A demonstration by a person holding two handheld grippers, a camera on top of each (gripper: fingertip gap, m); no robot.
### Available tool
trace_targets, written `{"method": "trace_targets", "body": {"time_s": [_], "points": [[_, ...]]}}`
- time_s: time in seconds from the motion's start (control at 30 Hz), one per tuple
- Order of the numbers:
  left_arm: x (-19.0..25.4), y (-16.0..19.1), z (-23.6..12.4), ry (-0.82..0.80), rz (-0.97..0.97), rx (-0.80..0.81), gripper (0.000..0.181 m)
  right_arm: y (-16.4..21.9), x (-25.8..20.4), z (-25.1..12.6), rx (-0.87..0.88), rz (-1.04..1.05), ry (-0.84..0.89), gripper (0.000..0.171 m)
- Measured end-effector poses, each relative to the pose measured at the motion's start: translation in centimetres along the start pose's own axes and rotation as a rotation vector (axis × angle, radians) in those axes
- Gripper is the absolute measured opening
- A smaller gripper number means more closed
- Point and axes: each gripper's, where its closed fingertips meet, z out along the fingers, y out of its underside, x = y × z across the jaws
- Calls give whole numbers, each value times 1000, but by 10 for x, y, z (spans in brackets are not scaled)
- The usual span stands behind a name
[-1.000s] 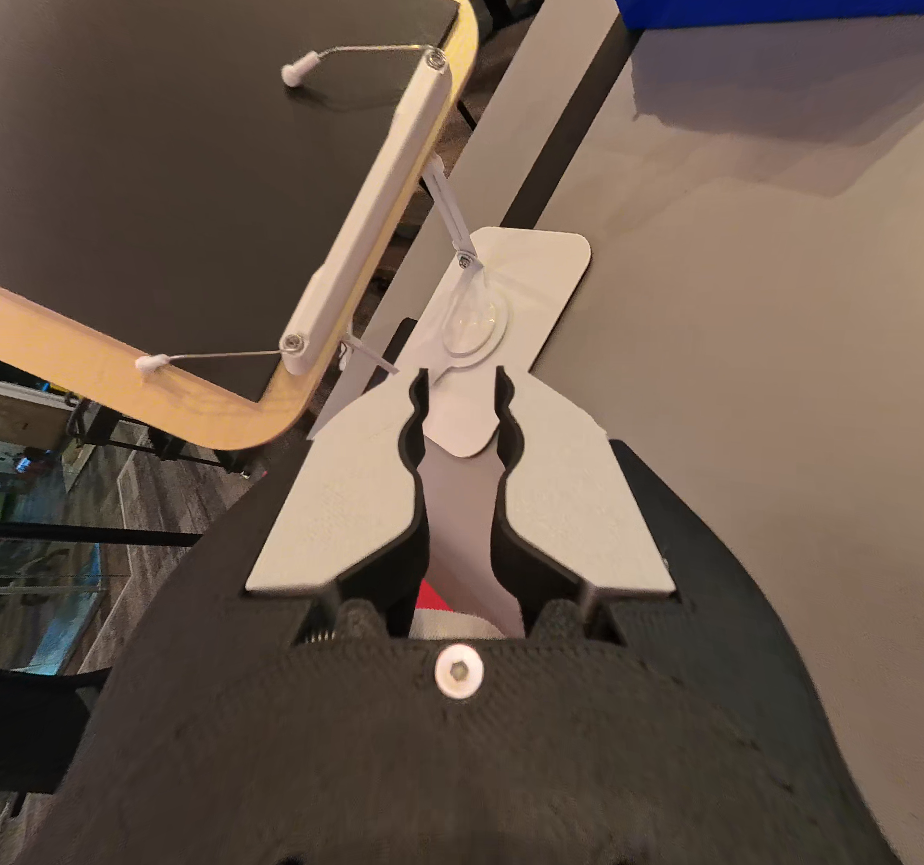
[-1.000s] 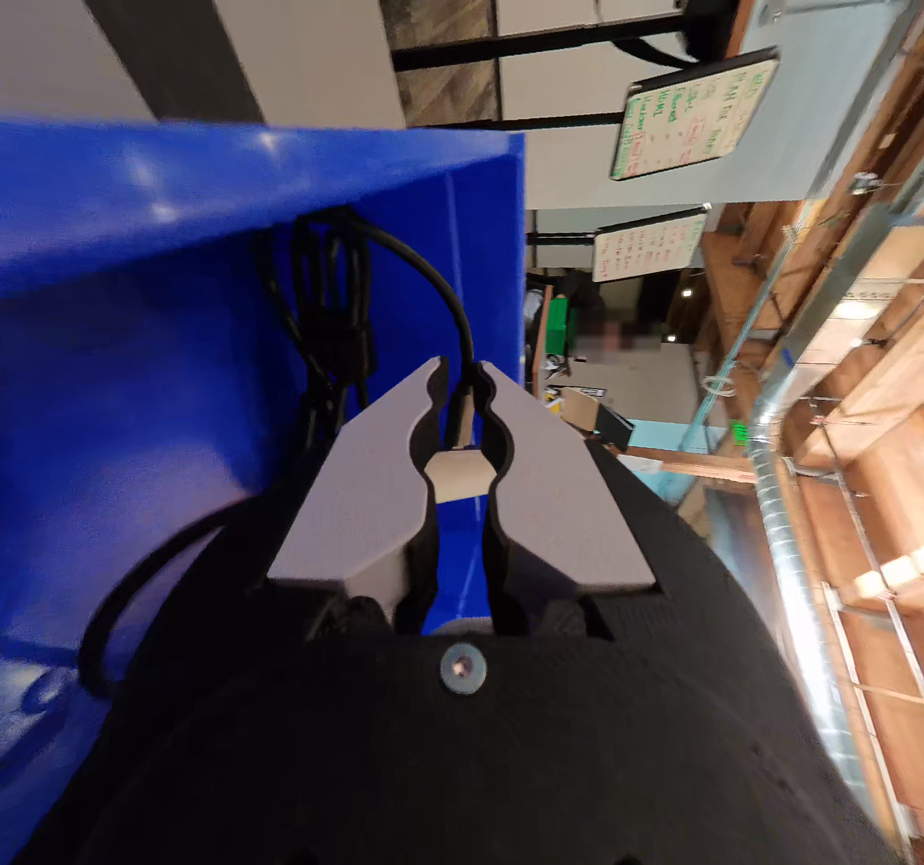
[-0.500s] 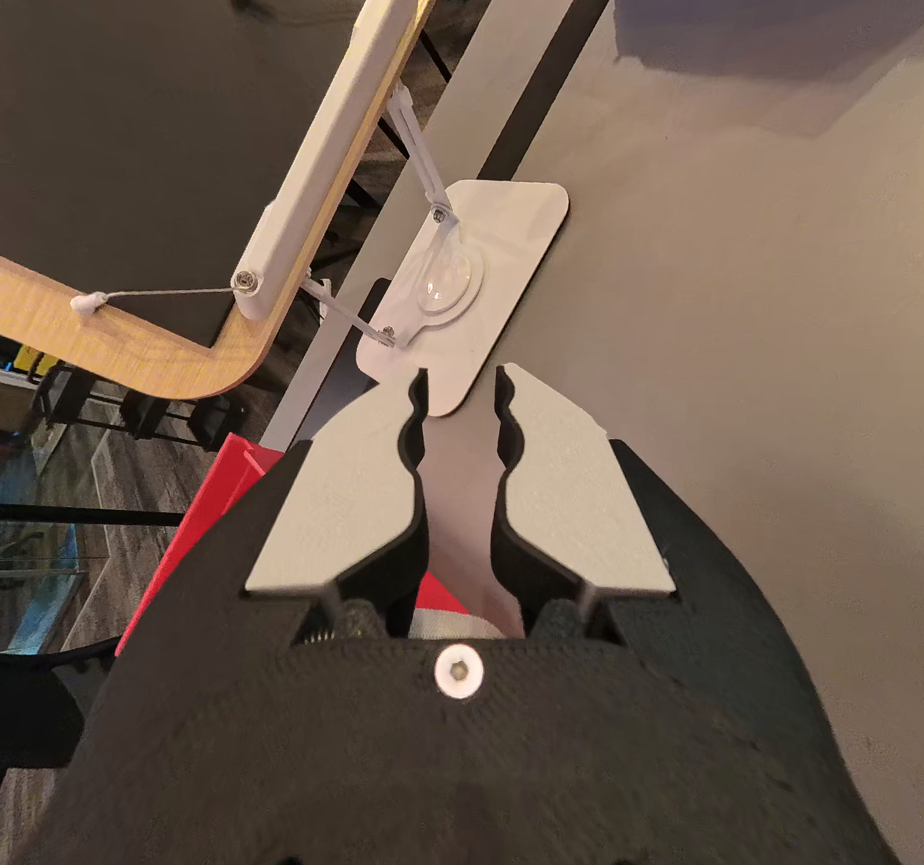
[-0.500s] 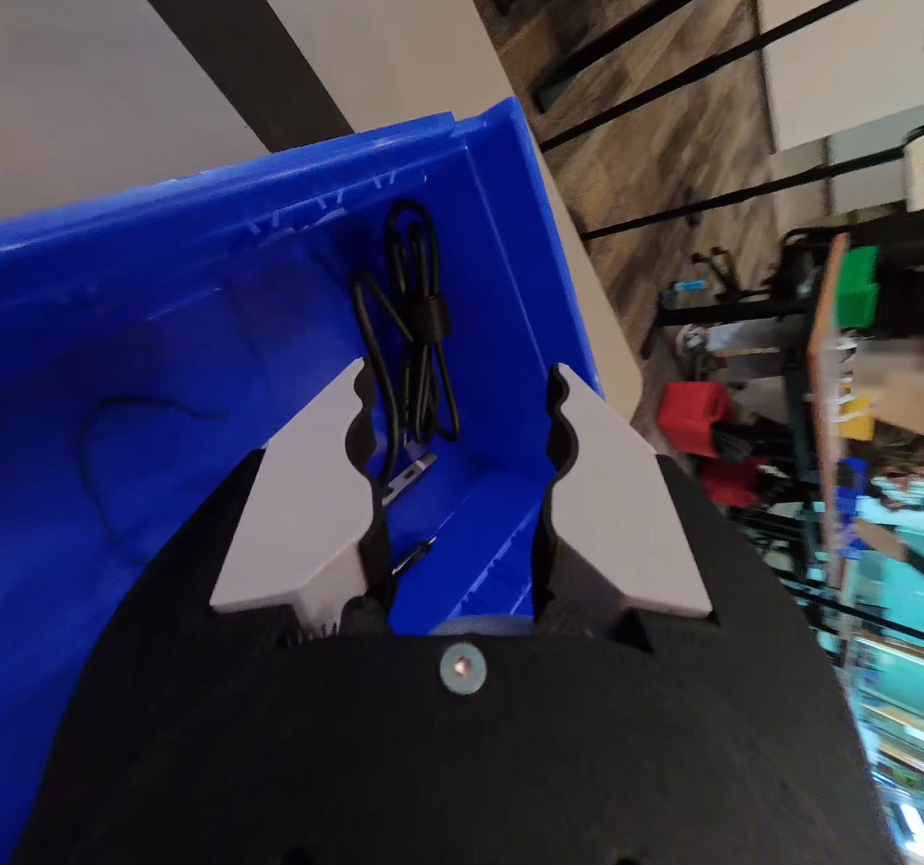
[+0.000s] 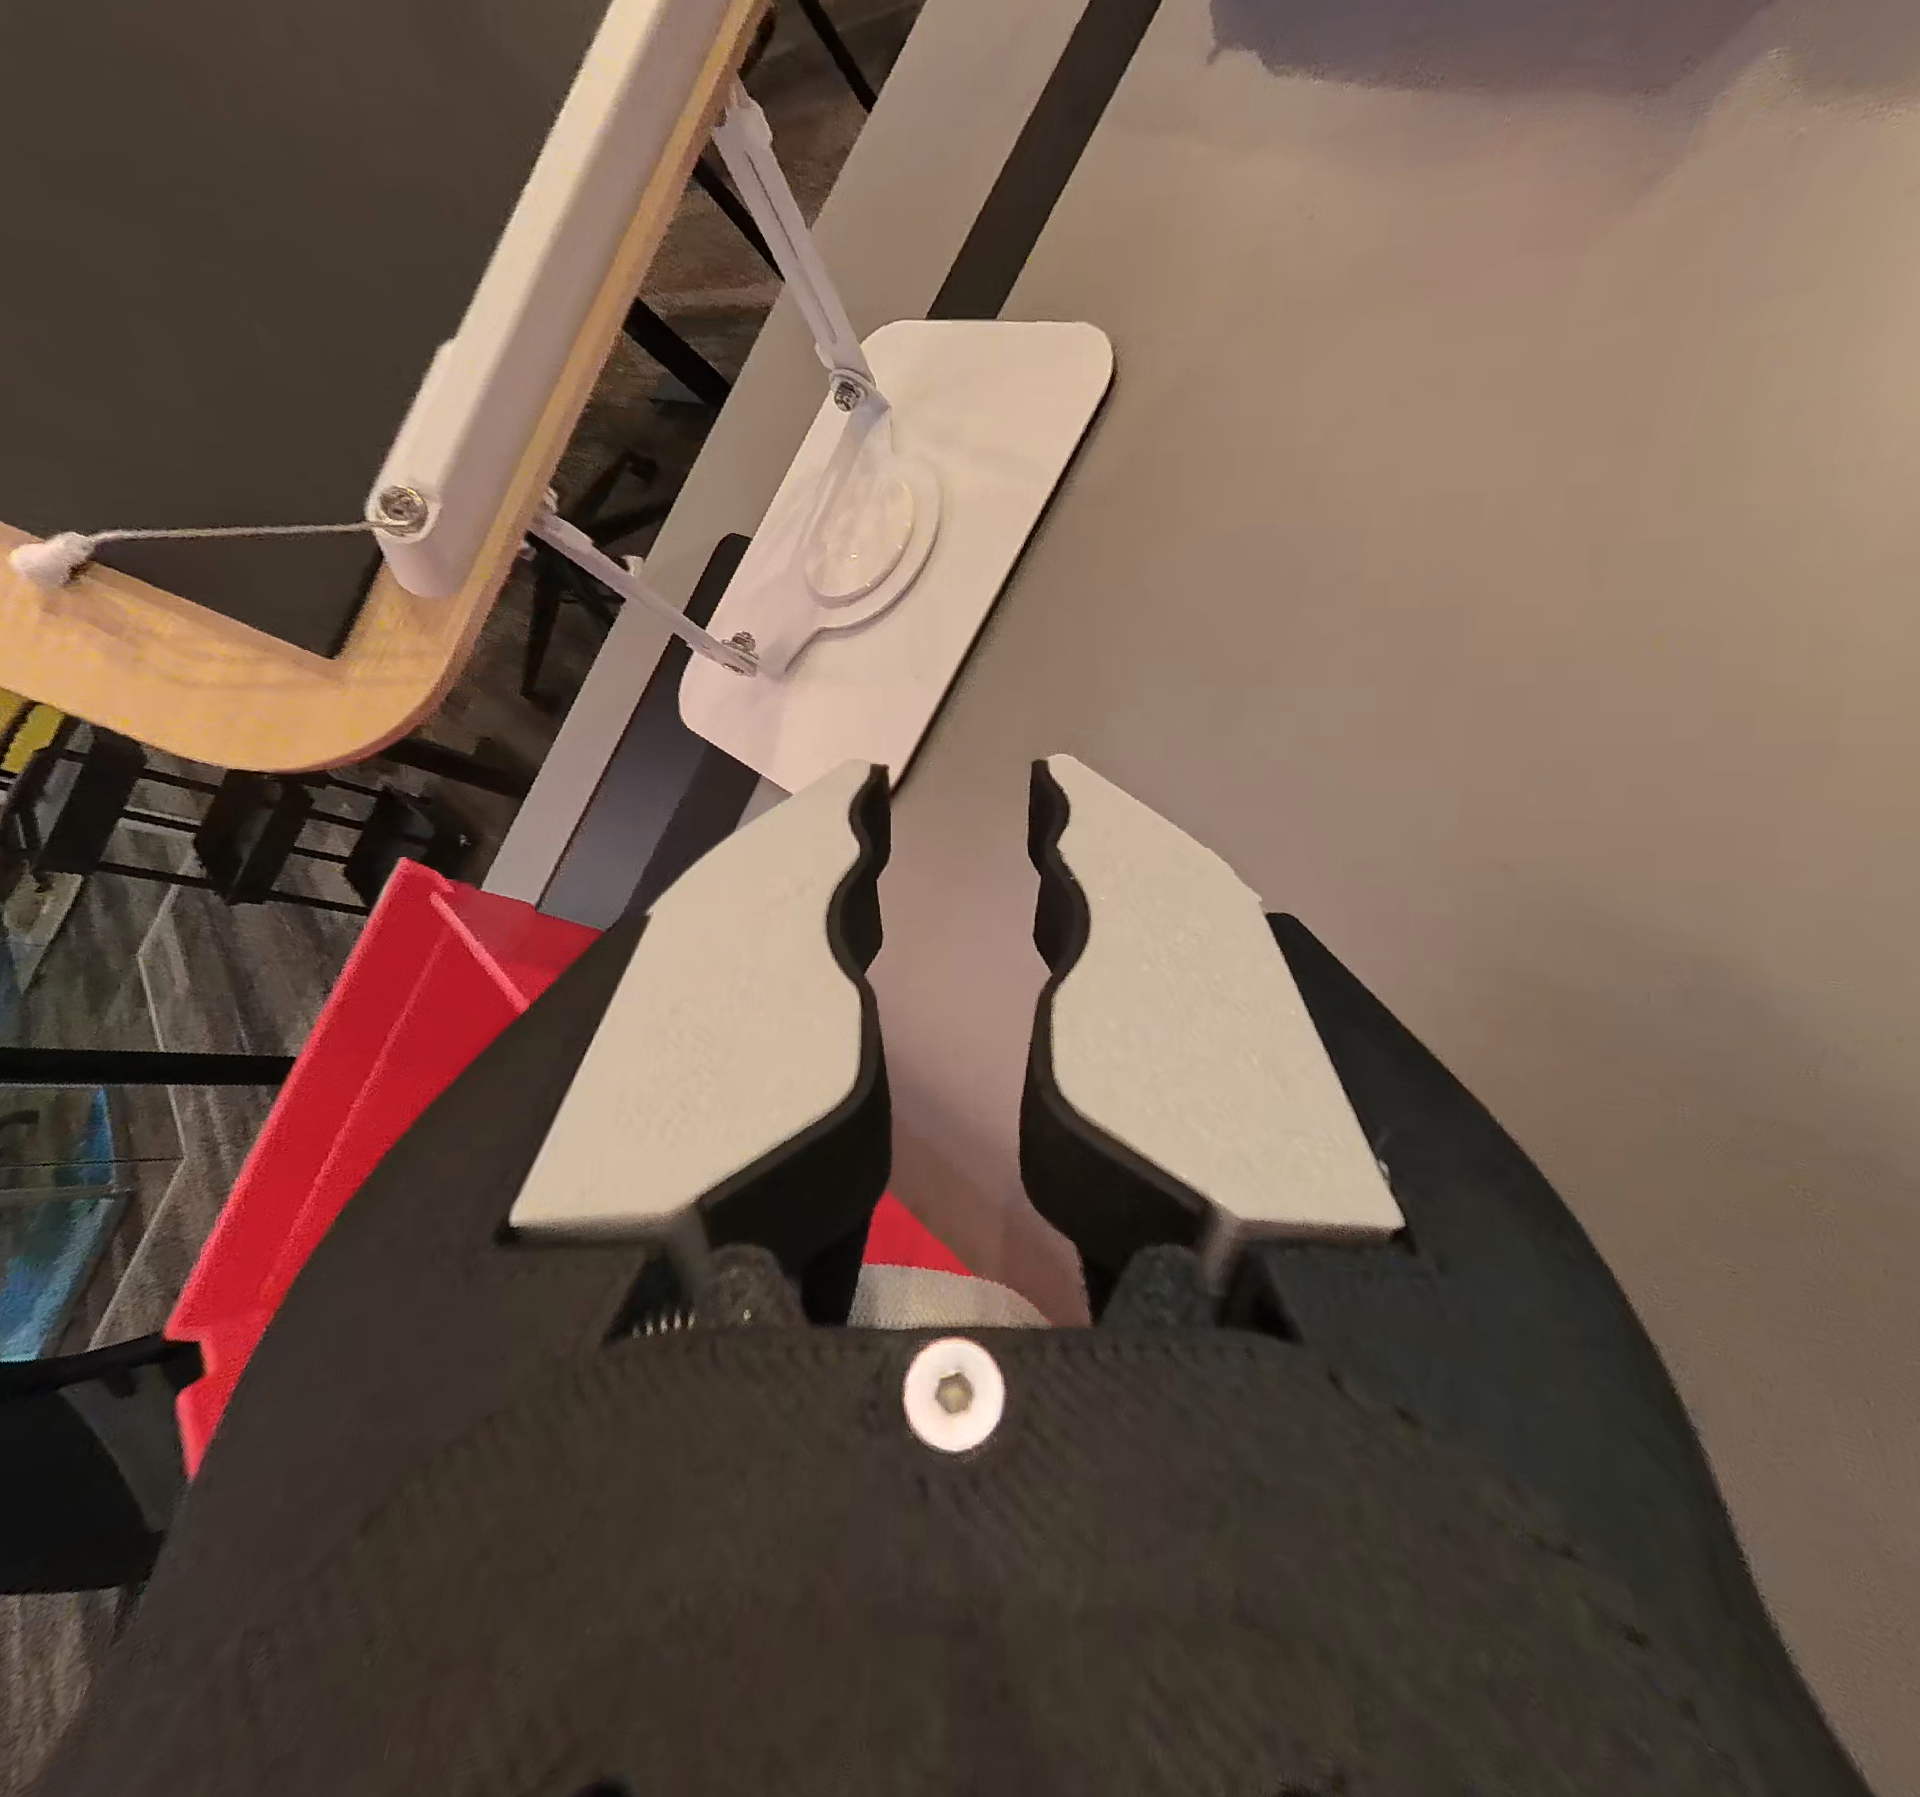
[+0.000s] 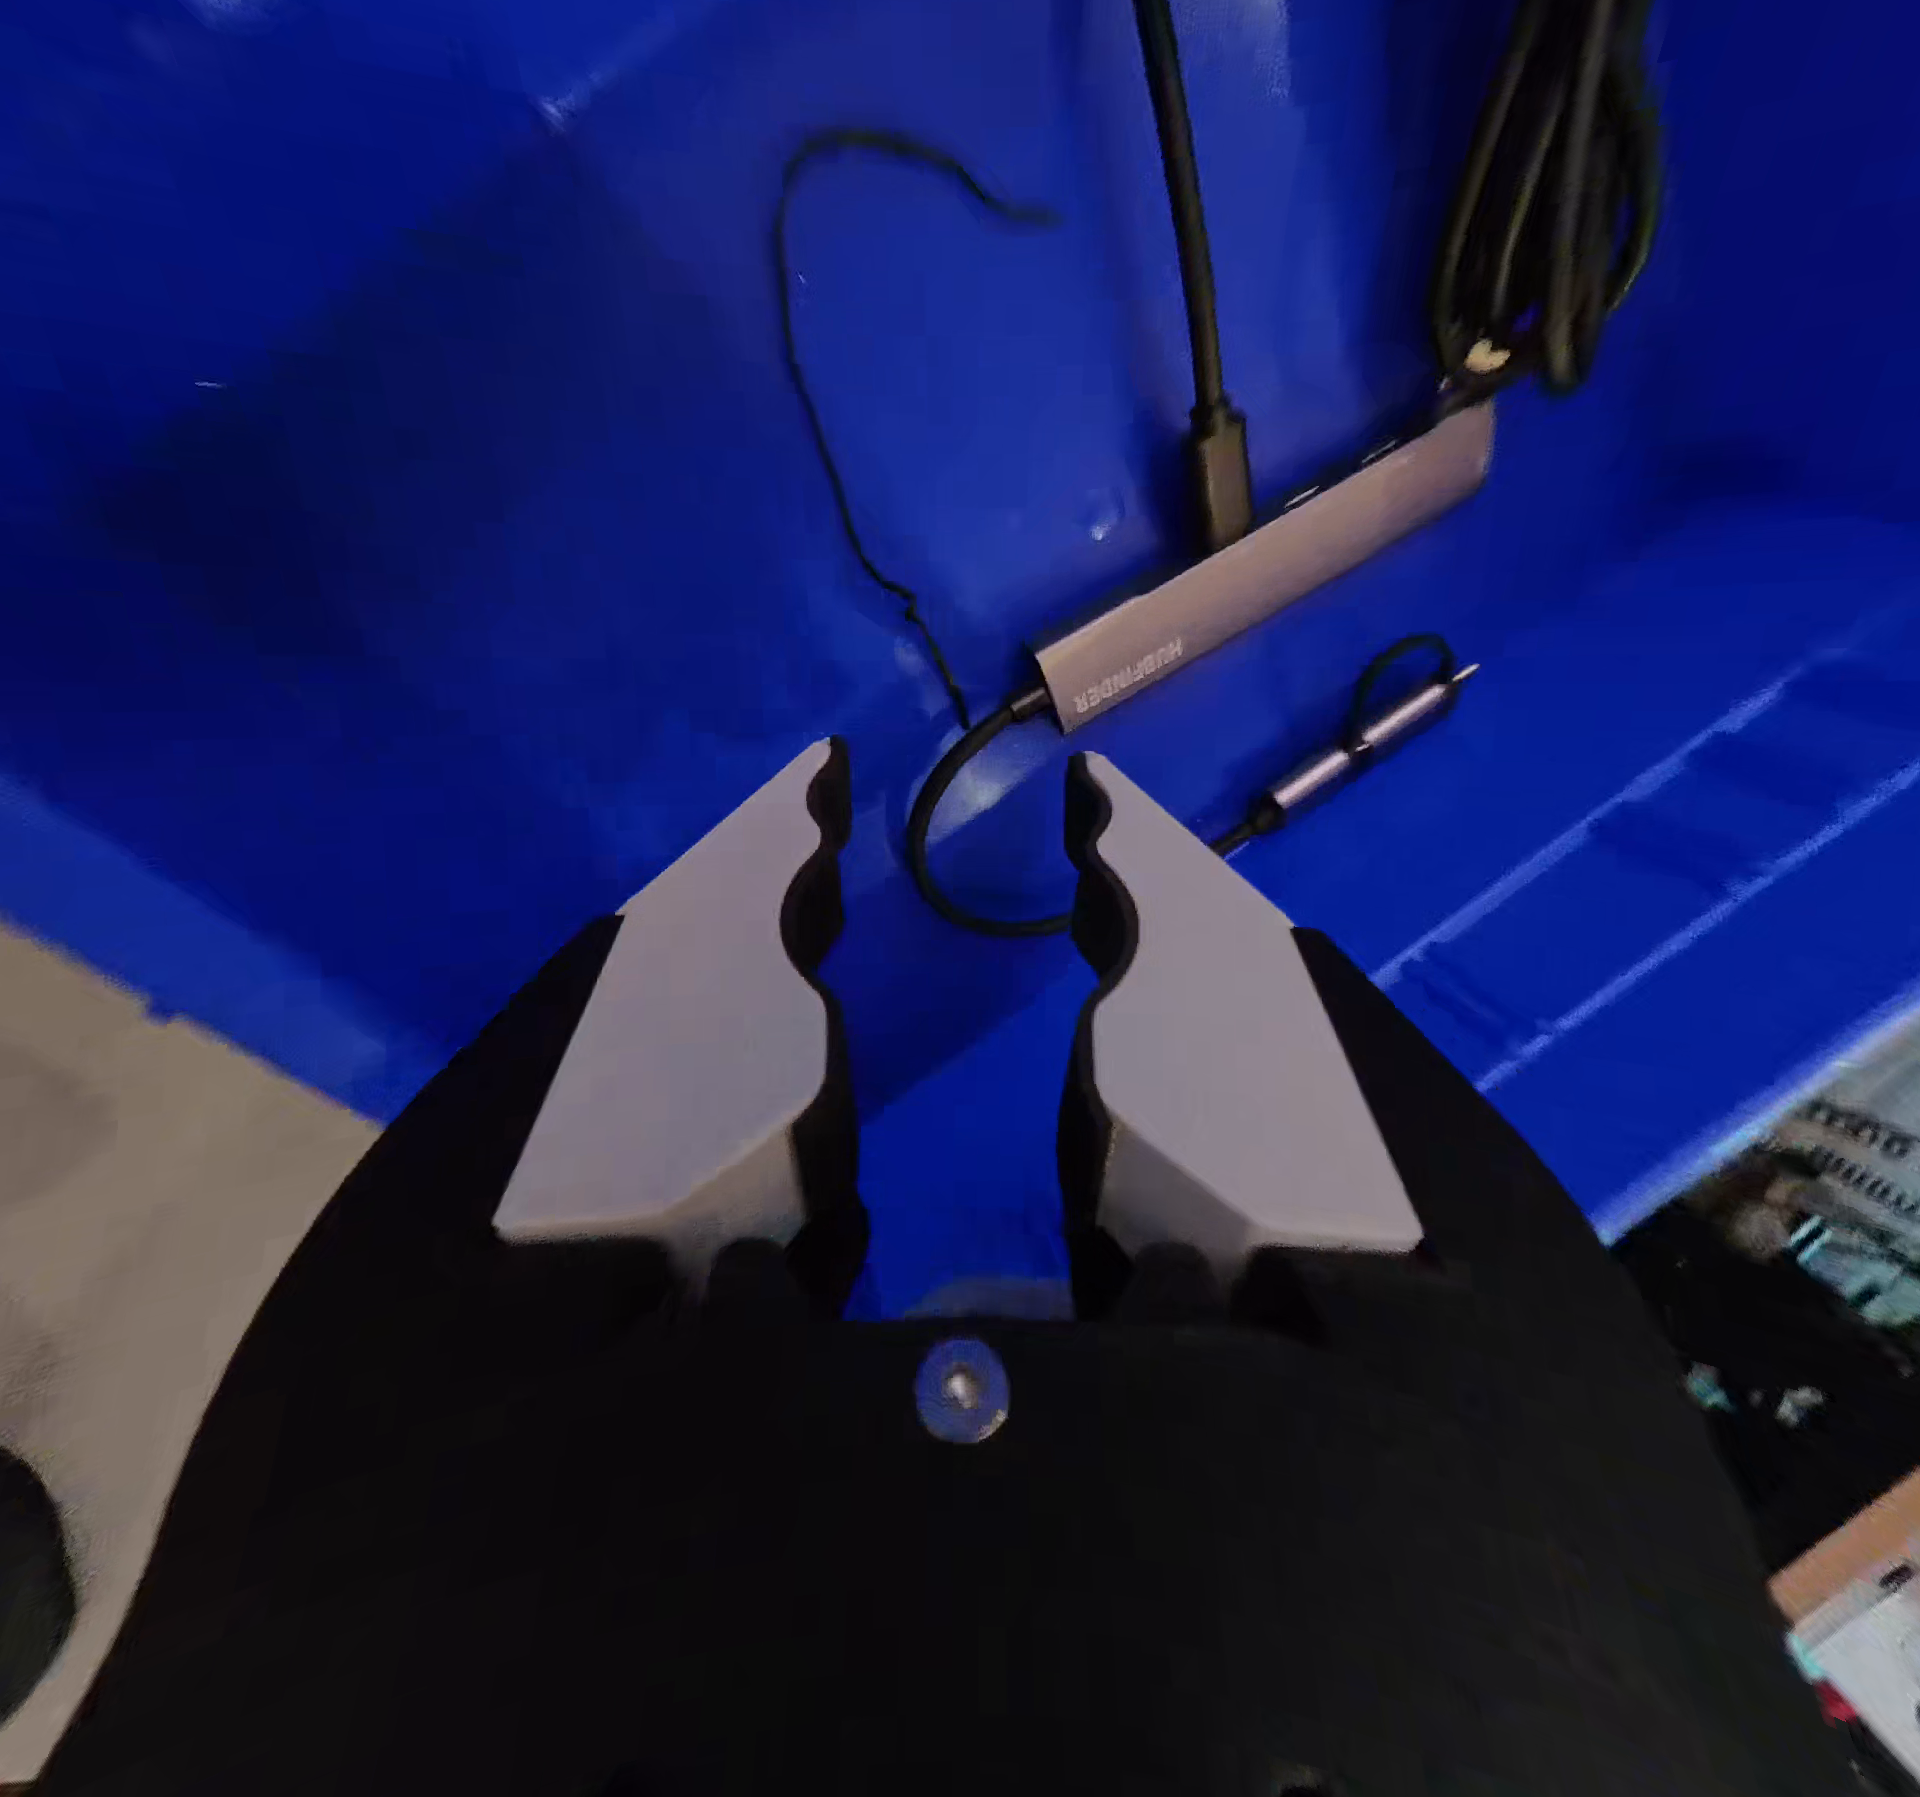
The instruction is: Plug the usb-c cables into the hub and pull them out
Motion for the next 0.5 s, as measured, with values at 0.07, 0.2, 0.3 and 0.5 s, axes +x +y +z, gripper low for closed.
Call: {"method": "trace_targets", "body": {"time_s": [0.07,0.2,0.3,0.5], "points": [[5,1,1,13,-11,4,25,-2,-2,8,-1,28,16,30],[14,5,7,35,-18,6,25,0,3,13,-45,47,45,5],[21,8,15,50,-7,1,25,-3,7,14,3,81,27,3],[34,13,25,82,-10,5,25,-12,31,-7,139,131,148,0]]}}
